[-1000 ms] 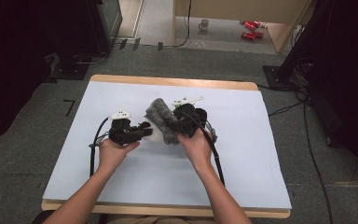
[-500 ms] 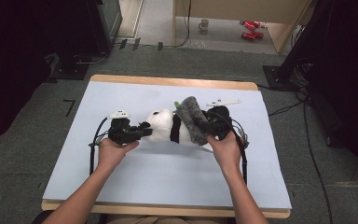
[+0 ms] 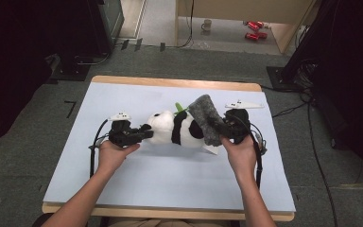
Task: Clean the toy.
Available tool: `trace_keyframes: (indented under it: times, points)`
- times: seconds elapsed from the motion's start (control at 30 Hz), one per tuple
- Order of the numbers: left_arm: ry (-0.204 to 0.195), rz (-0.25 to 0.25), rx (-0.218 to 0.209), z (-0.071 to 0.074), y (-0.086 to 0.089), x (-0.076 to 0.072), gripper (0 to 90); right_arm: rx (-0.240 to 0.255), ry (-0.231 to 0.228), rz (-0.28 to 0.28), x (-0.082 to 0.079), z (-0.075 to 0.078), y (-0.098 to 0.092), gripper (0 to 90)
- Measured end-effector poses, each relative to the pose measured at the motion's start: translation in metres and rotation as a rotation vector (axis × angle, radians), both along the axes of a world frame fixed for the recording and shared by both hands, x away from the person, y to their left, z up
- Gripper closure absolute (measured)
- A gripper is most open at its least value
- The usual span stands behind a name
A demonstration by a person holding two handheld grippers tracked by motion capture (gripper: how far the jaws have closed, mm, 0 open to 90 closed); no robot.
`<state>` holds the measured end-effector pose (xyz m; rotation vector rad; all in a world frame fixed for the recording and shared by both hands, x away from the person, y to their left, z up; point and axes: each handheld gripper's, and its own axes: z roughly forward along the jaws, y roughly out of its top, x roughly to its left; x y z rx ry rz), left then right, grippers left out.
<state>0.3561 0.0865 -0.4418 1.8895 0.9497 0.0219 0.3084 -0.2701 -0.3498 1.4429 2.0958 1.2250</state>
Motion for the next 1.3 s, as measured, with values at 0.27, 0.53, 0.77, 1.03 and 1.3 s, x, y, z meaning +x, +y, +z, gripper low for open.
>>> trace_keyframes:
  times: [0.27, 0.53, 0.77, 1.03, 1.3]
  points:
    - [-0.013, -0.012, -0.01, -0.001, 0.001, -0.002, 69.5, -0.001, 0.064, 0.11, -0.011, -0.013, 0.027, 79.2]
    - [-0.136, -0.075, 0.005, -0.004, 0.007, -0.003, 43.5, 0.005, 0.083, 0.077, 0.004, -0.03, 0.02, 79.1]
    - [-0.158, -0.114, 0.036, -0.017, 0.008, 0.004, 35.2, 0.006, 0.082, 0.077, 0.015, -0.027, 0.018, 78.8]
    - [-0.222, -0.127, 0.004, -0.025, 0.001, 0.013, 31.6, 0.034, 0.088, 0.076, 0.026, -0.029, 0.011, 78.7]
    - [-0.211, -0.088, -0.007, -0.024, -0.007, 0.02, 45.2, 0.039, 0.082, 0.063, 0.031, -0.031, 0.011, 78.7]
